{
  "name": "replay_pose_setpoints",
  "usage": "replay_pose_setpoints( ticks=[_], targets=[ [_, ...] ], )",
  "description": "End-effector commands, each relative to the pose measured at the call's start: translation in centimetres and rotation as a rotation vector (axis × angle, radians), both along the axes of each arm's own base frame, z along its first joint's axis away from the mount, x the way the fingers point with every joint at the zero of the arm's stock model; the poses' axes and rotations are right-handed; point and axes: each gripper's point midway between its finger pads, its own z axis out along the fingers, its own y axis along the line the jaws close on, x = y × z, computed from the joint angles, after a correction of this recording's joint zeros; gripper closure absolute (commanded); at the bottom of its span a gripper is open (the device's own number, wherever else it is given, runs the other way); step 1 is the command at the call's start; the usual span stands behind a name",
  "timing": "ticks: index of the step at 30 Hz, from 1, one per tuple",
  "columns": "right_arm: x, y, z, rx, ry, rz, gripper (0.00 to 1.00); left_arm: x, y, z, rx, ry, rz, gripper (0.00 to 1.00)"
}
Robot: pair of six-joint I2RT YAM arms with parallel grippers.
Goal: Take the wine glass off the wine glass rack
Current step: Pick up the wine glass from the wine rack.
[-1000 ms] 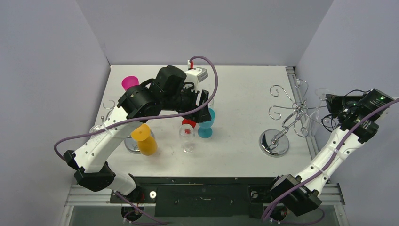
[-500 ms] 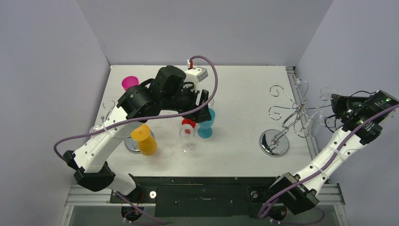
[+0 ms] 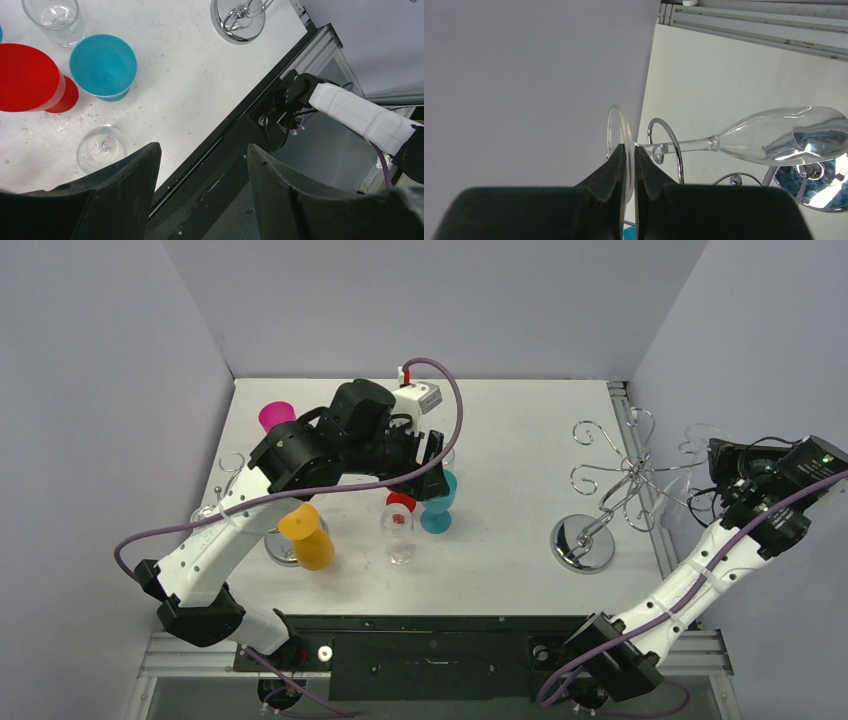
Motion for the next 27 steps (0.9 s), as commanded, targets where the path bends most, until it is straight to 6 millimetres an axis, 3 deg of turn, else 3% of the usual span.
replay_pose_setpoints(
  ticks=[1,17,27],
  targets=[
    [-0.6,1.1,3.2,-0.076,-0.078,0.022,1.00,-0.2,-0.2,2.7,-0.087,-0.058,-0.013,0.39],
    [-0.6,2.9,3.5,-0.079,-0.103,0.098,1.00,0.0,-0.6,2.5,-0.086,-0.052,-0.013,0.39],
    [0.8,4.0,3.9,-0.058,-0.145,0.147,1.00,0.1,-0.7,2.6,-0.090,-0.052,-0.010,0.39]
  ],
)
